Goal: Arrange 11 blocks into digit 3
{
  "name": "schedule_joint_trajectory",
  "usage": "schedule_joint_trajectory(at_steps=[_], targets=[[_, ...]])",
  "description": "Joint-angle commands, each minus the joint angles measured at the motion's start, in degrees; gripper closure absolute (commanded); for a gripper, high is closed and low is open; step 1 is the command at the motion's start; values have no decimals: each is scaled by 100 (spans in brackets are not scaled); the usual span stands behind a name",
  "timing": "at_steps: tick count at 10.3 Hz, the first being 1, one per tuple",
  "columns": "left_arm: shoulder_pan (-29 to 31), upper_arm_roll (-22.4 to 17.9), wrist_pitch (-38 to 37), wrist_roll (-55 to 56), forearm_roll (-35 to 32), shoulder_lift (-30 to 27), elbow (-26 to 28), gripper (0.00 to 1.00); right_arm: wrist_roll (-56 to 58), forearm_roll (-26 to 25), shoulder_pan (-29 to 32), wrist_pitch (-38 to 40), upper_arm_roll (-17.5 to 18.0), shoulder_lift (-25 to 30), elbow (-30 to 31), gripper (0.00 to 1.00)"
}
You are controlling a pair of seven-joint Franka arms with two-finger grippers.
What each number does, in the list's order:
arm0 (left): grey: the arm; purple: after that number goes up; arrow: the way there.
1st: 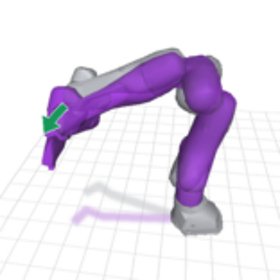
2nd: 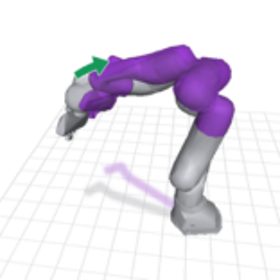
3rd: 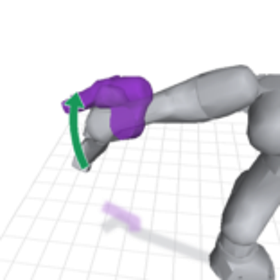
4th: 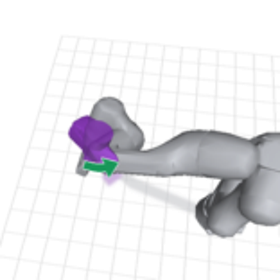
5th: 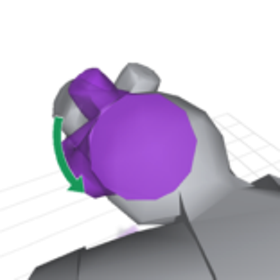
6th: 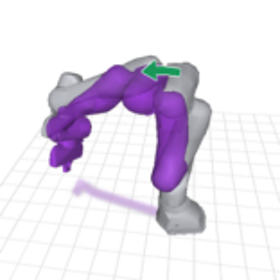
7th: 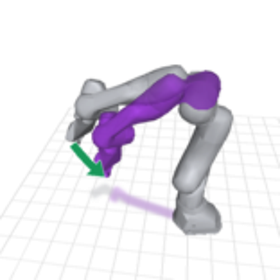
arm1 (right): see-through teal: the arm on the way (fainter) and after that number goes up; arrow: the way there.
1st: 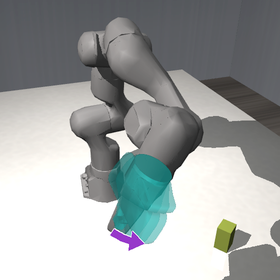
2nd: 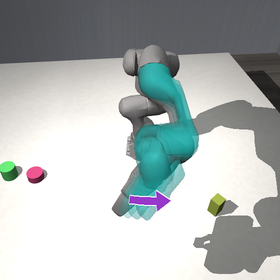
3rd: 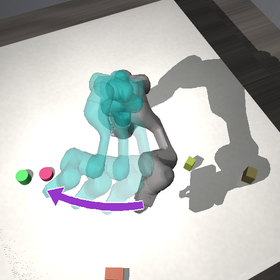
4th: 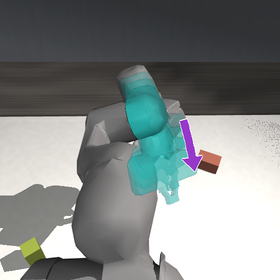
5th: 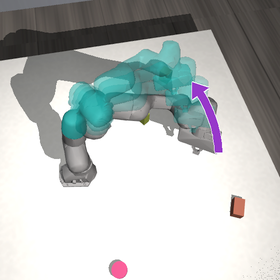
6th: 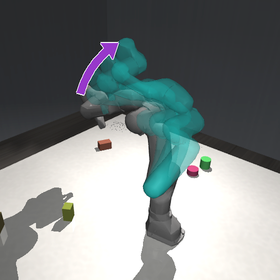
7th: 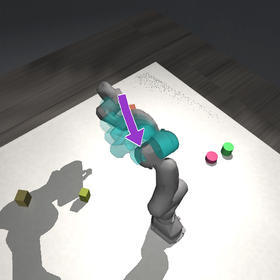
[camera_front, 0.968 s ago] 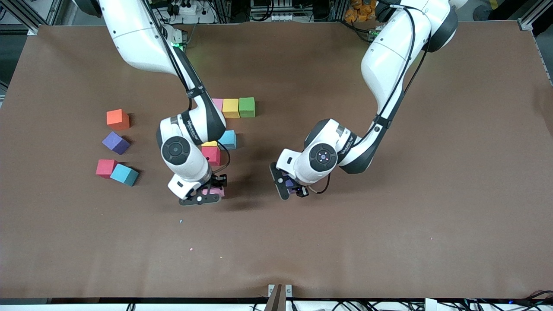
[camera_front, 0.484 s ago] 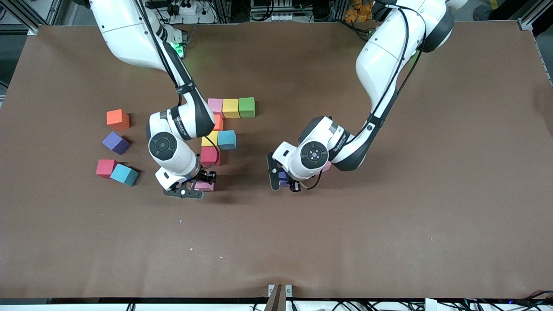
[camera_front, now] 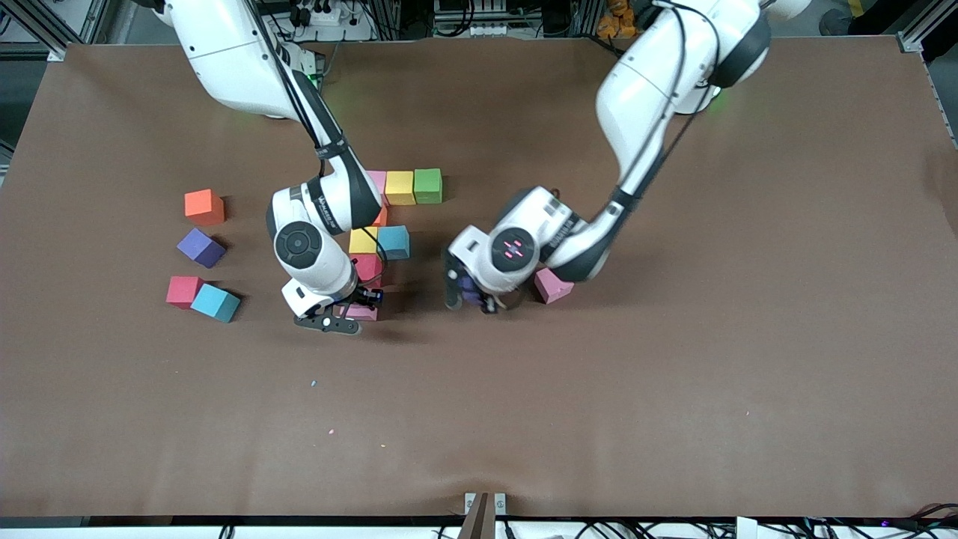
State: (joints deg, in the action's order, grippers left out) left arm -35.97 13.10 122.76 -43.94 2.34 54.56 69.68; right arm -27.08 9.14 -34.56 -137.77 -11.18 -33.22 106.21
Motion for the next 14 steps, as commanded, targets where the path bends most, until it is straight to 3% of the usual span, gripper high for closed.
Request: schedule_joint_trajectory(at_steps=[1,7,9,10,11,14], targets=[[-515,-79,-59,324,99,20,-7,100,-157,-26,-42,-66,19,185,224,100],[-674,17,-33,-106,108,90,-33,100,-157,-79,-60,-136,11,185,321,100],[-684,26,212,-124,257,143,-33,100,-157,-88,-77,-136,11,202,374,89],[-692,26,388,-115,345,186,-33,100,-148,-88,-78,-128,11,202,374,50],[-692,26,450,-115,389,187,-24,100,-148,-97,-69,-119,11,228,365,1],[-683,17,730,-97,662,178,-24,100,-104,-97,10,-49,2,465,312,0]])
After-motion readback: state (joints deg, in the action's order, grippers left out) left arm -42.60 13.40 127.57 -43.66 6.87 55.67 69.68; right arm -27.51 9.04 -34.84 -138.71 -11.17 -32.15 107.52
